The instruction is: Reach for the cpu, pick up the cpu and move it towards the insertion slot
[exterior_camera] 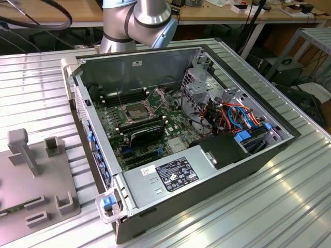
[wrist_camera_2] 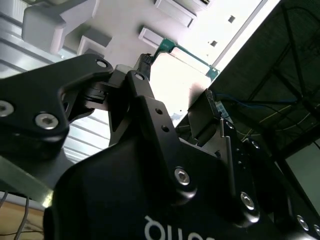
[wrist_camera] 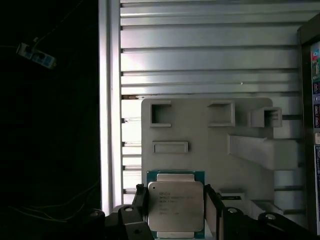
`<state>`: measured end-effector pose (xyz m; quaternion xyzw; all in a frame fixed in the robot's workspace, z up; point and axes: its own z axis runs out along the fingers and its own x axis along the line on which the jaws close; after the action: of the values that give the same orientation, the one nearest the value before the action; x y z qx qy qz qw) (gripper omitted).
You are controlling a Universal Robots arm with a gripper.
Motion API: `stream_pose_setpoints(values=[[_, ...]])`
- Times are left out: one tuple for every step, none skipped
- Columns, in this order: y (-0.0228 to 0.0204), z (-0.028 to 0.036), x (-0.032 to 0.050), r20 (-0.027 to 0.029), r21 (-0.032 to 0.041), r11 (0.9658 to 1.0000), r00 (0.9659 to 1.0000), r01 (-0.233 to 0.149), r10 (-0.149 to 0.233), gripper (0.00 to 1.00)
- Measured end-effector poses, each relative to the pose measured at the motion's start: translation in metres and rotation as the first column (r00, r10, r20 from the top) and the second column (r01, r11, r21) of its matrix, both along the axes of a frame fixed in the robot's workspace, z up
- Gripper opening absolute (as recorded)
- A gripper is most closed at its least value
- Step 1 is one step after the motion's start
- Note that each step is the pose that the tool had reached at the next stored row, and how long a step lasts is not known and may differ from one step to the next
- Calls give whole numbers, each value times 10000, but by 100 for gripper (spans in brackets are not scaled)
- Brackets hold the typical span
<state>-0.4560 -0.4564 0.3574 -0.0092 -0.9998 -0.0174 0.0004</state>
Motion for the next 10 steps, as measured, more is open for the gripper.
stream_pose_setpoints(values=[[0,42,0,-1,0,10000,10000,0,0,55],[0,78,0,-1,0,10000,10000,0,0,55],[0,100,0,-1,0,10000,10000,0,0,55],[0,124,0,0,0,10000,10000,0,0,55],[0,149,0,0,0,10000,10000,0,0,55],[0,172,0,-1,0,10000,10000,0,0,55],[0,209,0,-1,-1,10000,10000,0,0,55],[0,232,0,-1,-1,10000,10000,0,0,55],[0,256,0,-1,-1,10000,10000,0,0,55],[0,273,0,0,0,10000,10000,0,0,55]])
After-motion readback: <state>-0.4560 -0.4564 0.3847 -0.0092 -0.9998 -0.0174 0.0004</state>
